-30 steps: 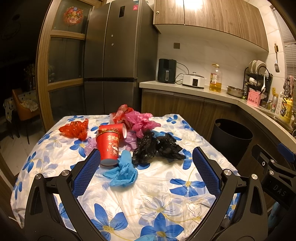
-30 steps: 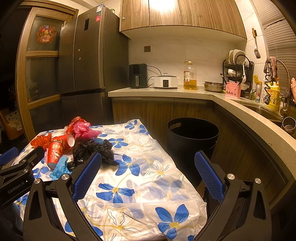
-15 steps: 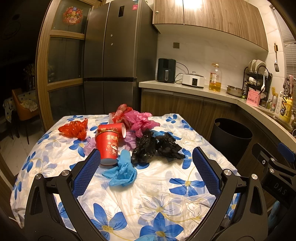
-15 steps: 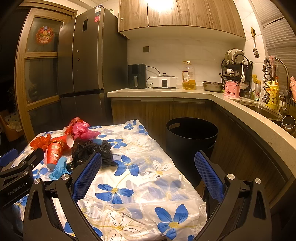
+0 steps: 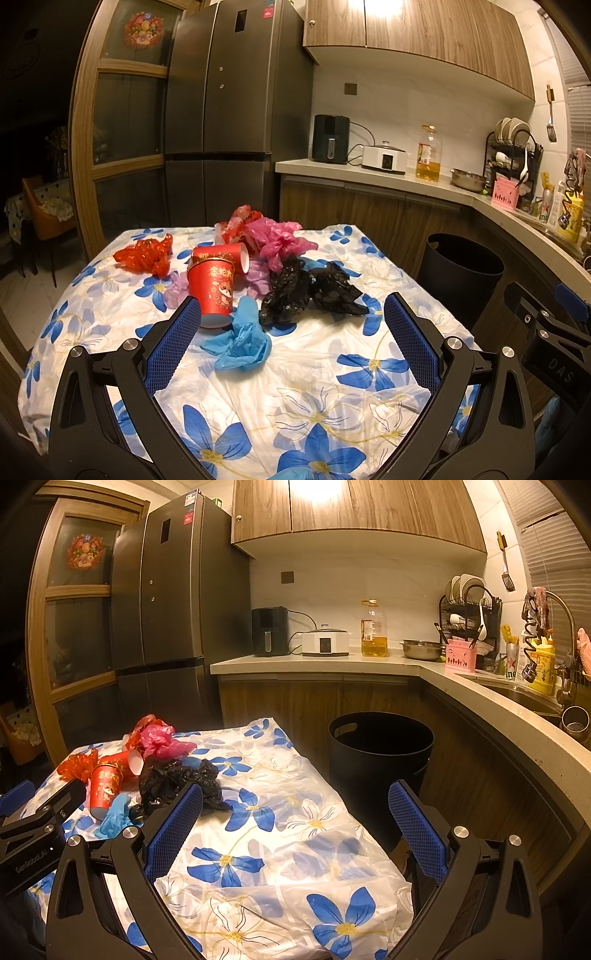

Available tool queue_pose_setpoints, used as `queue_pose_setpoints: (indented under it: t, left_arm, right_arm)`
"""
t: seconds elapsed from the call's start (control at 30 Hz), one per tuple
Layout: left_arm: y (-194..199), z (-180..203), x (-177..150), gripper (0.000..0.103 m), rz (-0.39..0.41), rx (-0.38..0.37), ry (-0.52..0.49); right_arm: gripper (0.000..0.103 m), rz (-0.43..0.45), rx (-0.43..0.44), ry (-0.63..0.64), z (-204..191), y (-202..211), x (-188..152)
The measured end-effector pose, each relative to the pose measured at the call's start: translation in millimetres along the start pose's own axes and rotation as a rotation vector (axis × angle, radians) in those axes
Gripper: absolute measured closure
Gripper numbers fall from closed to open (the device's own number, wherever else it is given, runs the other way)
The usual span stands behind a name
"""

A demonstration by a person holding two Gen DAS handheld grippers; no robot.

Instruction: Collect trash

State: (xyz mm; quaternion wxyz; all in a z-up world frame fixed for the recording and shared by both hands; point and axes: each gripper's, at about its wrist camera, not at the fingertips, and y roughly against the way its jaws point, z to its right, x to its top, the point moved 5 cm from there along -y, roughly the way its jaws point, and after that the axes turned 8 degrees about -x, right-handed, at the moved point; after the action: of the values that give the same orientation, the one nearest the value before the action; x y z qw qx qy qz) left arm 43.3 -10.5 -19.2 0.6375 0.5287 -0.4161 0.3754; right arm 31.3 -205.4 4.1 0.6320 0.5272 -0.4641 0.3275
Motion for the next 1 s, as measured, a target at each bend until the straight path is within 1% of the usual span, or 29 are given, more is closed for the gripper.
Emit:
queue_pose_setpoints:
  t: [0.2, 0.33, 0.43, 0.5, 0.57, 0.67, 0.7, 0.8, 0.87, 0.9, 0.93, 0.97, 1.0]
  left_arm:
    - [-2.3, -3.8, -8.9, 0.006, 0.018, 0.013, -0.007]
    - [-12.5, -20.0, -18.6, 0.011, 0.024, 0.041, -0.012]
    - [-20.6, -37.4, -25.8, 0.018, 0.03, 0.046, 0.01]
    - [-27.1, -46.7, -32.5, 0.019, 0.029, 0.054, 0.011]
    - [-36.8, -55.4, -39.3, 0.022, 0.015, 0.06, 0.018]
    - [-52.5, -65.2, -46.8, 0.026, -0.007, 0.051, 0.048]
    - [-59.4, -66.8, -49.6, 0.027, -0.022, 0.046, 0.054]
    - [-77.1, -65.6, -56.7, 0.034, -0.065, 0.034, 0.051]
    - [-90.6, -65.1, -61.8, 0.046, -0.099, 0.029, 0.045]
    - [-97.6, -65.7, -64.8, 0.049, -0.12, 0.029, 0.046]
    - [-101.0, -66.0, -66.9, 0.056, -0.132, 0.031, 0.046]
    - [-106.4, -66.8, -70.1, 0.061, -0.149, 0.032, 0.043]
    - [-111.6, -67.5, -72.9, 0.063, -0.166, 0.036, 0.039]
  right_arm:
    - [0.005, -0.011, 0.005, -0.011, -1.2, -10.5, -3.9]
    - [0.006, -0.018, 0.021, -0.018, -5.1, -21.0, -8.7]
    - [0.006, -0.019, 0.035, -0.023, -8.9, -28.2, -13.5]
    - [0.006, -0.023, 0.054, -0.027, -13.7, -36.1, -17.1]
    - [0.006, -0.022, 0.067, -0.025, -18.5, -43.9, -20.7]
    - [0.006, -0.021, 0.103, -0.021, -28.7, -55.7, -25.3]
    - [0.008, -0.021, 0.115, -0.016, -32.9, -59.6, -26.5]
    - [0.011, -0.015, 0.141, -0.004, -44.8, -70.7, -29.9]
    - [0.012, -0.021, 0.164, 0.0, -52.4, -78.9, -32.6]
    - [0.012, -0.024, 0.175, 0.005, -57.9, -83.8, -34.0]
    - [0.013, -0.024, 0.183, 0.01, -62.0, -87.7, -35.1]
    - [0.014, -0.024, 0.199, 0.018, -68.8, -93.6, -36.4]
    - [0.016, -0.028, 0.206, 0.023, -72.1, -97.0, -36.5]
